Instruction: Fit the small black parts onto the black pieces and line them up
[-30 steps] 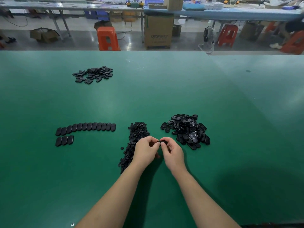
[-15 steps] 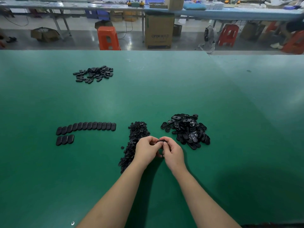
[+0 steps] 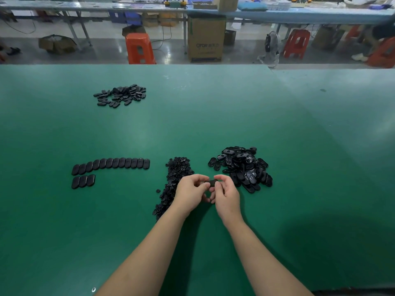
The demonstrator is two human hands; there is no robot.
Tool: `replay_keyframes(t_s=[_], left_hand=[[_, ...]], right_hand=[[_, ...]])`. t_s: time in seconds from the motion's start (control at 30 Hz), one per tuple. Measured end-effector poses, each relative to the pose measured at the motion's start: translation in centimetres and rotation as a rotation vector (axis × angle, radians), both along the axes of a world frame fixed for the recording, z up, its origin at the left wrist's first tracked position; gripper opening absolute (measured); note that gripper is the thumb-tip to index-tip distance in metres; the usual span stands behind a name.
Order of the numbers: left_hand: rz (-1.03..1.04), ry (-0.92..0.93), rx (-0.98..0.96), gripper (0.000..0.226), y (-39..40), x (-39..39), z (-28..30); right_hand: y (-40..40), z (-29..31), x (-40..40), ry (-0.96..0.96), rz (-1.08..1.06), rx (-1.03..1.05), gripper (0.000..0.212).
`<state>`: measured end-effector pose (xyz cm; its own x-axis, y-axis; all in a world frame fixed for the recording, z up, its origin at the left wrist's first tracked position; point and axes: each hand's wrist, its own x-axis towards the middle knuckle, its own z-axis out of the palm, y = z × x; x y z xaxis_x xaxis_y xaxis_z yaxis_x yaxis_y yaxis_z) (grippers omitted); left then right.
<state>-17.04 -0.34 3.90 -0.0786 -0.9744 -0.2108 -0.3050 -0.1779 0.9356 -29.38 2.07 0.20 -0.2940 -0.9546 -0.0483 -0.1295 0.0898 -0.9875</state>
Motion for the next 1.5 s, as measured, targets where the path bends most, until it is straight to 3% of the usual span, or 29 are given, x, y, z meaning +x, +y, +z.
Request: replay_keyframes(t_s=[0.1, 0.3, 0.5, 0.67, 0.83, 1.07, 1.17, 1.37, 1.5], left_hand=[[-0.050, -0.040, -0.044, 0.027, 0.1, 0.4, -0.4], [-0.063, -0.198, -0.187, 0.021, 0.5, 0.2, -0.7], [-0.035, -0.211, -0.253, 0.025, 0.6, 0.9, -0.7], [0.135, -0.203, -0.298, 0.029, 0.3, 4.3, -0.4], [0.321, -0.457, -0.310, 0.026, 0.2, 10.5, -1.0], [0.597, -0.665, -0.137, 0.024, 2.2, 17.7, -2.5], [0.603, -0.742, -0.140, 0.026, 2.6, 18.4, -2.8], [0.436, -0.907, -0.332, 0.025, 3.3, 18.0, -3.5], [0.444, -0.973, -0.291, 0.028, 2.9, 18.5, -3.2]], right_hand=[[0.0, 0.2, 0.1, -0.023, -0.040, -0.036, 0.021], [0.1, 0.3, 0.1, -0.050, -0.036, -0.043, 0.022], [0.2, 0.8, 0.1, -0.107, -0.030, -0.018, 0.026], [0.4, 1.1, 0.1, -0.070, -0.019, 0.005, 0.023], [0.5, 1.1, 0.0, -0.017, -0.005, 0.021, 0.020], [0.4, 1.1, 0.3, 0.052, -0.018, 0.026, 0.018], [0.4, 1.1, 0.3, 0.073, -0.016, 0.030, 0.017], [0.4, 1.0, 0.4, 0.092, -0.020, 0.039, 0.016], [0.4, 0.9, 0.4, 0.107, -0.020, 0.037, 0.016]])
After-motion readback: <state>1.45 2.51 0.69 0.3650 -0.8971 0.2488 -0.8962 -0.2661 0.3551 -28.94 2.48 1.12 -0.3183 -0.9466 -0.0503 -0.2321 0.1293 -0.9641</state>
